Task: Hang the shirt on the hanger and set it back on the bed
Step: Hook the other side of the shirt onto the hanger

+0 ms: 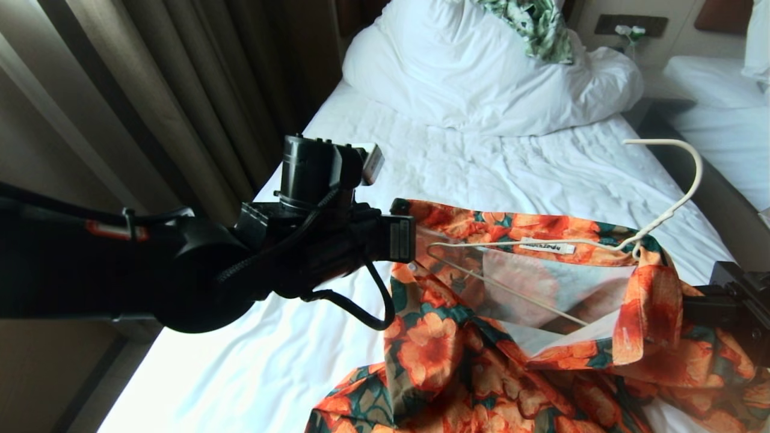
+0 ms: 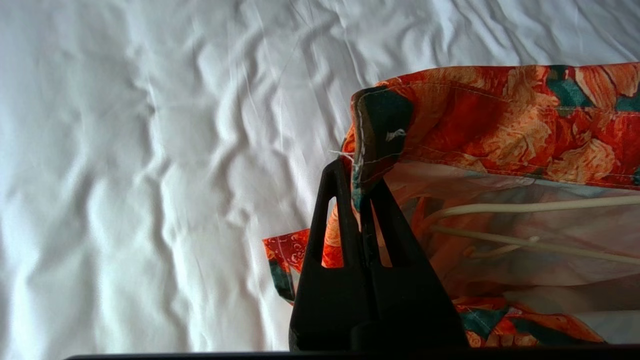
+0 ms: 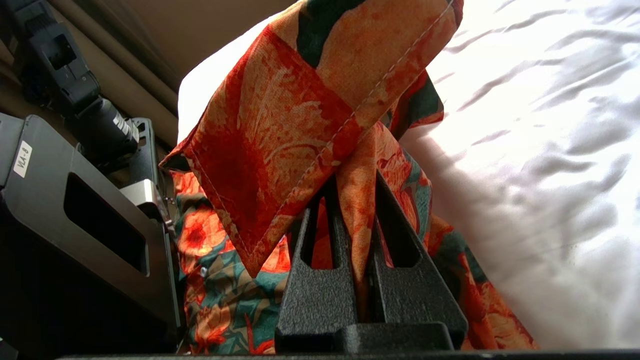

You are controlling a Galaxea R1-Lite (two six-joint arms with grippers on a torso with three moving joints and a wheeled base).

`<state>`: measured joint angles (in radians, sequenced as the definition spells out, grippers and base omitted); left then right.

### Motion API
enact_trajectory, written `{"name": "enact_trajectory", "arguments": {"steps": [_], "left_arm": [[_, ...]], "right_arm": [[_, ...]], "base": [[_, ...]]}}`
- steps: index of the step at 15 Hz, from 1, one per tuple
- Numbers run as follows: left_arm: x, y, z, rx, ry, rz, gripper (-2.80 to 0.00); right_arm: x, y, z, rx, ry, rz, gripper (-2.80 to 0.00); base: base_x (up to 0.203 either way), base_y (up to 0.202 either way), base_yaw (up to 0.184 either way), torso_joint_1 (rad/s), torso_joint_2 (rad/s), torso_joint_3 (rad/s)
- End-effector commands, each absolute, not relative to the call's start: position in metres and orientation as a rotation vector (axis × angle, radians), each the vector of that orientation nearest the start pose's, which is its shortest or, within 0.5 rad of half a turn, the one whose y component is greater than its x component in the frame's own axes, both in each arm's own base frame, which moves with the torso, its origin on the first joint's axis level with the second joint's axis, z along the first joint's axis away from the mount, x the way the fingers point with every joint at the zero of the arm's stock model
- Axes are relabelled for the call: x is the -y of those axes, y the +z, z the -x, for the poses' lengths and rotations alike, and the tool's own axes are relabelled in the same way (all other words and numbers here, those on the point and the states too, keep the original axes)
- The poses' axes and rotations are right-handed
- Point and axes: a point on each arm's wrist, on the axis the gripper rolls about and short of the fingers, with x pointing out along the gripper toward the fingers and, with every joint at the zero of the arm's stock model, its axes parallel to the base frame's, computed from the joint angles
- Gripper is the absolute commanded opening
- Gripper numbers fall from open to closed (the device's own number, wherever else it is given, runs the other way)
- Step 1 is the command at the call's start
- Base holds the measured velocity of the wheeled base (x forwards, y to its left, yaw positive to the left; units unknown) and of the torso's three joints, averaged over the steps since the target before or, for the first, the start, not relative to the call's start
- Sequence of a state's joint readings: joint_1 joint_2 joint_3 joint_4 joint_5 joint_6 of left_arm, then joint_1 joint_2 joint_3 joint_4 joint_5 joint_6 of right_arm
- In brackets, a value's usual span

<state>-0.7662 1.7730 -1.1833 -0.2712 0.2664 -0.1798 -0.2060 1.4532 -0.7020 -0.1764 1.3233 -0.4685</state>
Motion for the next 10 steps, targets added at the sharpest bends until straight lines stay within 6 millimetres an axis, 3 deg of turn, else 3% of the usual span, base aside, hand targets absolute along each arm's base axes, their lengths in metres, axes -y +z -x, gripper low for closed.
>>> {"name": "enact_trajectory", "arguments": {"steps": [1, 6, 10], "left_arm": [[0.232, 0.247, -0.246, -0.286, -0.480, 0.037, -2.80], [0.259, 0.285, -0.190, -0.248, -0.621, 0.044, -2.80], [0.279, 0.312, -0.166, -0.214, -0.687, 0.056, -2.80]], "right_arm": [[0.019, 0.191, -0.217, -0.156, 1.169, 0.008, -2.80], [-0.002, 0.219, -0.232, -0.143, 1.253, 0.000, -2.80], [-0.018, 0.237, -0.235, -0.134, 1.279, 0.012, -2.80]], "base": [[0.000, 0.000, 0.000, 0.000, 0.00, 0.000], [0.000, 0.000, 0.000, 0.000, 0.00, 0.000], [0.000, 0.000, 0.000, 0.000, 0.00, 0.000]]}}
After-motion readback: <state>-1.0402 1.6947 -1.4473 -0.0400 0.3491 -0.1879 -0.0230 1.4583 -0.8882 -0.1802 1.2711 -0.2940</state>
